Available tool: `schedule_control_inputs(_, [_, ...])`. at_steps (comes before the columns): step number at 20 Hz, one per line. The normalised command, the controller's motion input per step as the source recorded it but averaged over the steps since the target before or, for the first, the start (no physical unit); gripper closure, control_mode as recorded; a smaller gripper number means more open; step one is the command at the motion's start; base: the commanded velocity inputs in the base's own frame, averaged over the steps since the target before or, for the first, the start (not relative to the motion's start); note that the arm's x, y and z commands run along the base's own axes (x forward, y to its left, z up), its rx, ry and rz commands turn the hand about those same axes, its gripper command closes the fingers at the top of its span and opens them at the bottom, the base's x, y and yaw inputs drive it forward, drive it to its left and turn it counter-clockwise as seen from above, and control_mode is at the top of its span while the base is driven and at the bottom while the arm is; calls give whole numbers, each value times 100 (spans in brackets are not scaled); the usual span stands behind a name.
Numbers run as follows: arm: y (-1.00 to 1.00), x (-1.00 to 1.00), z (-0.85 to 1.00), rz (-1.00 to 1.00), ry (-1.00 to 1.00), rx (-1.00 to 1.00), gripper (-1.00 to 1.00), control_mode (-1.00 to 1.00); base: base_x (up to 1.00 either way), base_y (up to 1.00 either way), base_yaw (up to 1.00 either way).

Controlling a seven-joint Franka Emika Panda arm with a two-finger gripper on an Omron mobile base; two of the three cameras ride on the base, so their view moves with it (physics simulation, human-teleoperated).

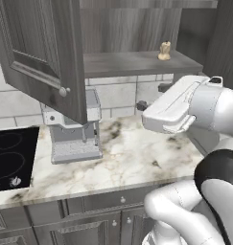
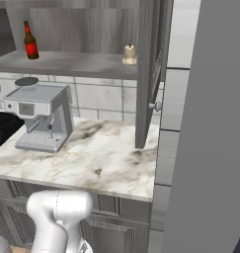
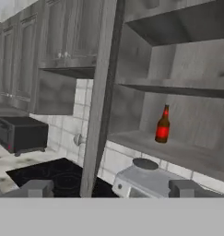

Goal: Get the candle and the beer from the cabinet and move them to the dining counter.

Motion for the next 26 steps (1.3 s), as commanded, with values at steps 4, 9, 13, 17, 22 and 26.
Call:
schedule_control_inputs(4, [-86,10,15,36,-5,5,-100,-100,0,0,0])
schedule_control_inputs(9, [-40,29,20,40,1,9,-100,-100,0,0,0])
schedule_control_inputs(13, [-3,30,26,33,9,7,-100,-100,0,0,0])
schedule_control_inputs(17, [10,16,24,22,10,1,-100,-100,0,0,0])
schedule_control_inputs(22, [17,5,1,14,1,0,-100,-100,0,0,0])
schedule_control_inputs(26, [36,14,0,8,1,0,-100,-100,0,0,0])
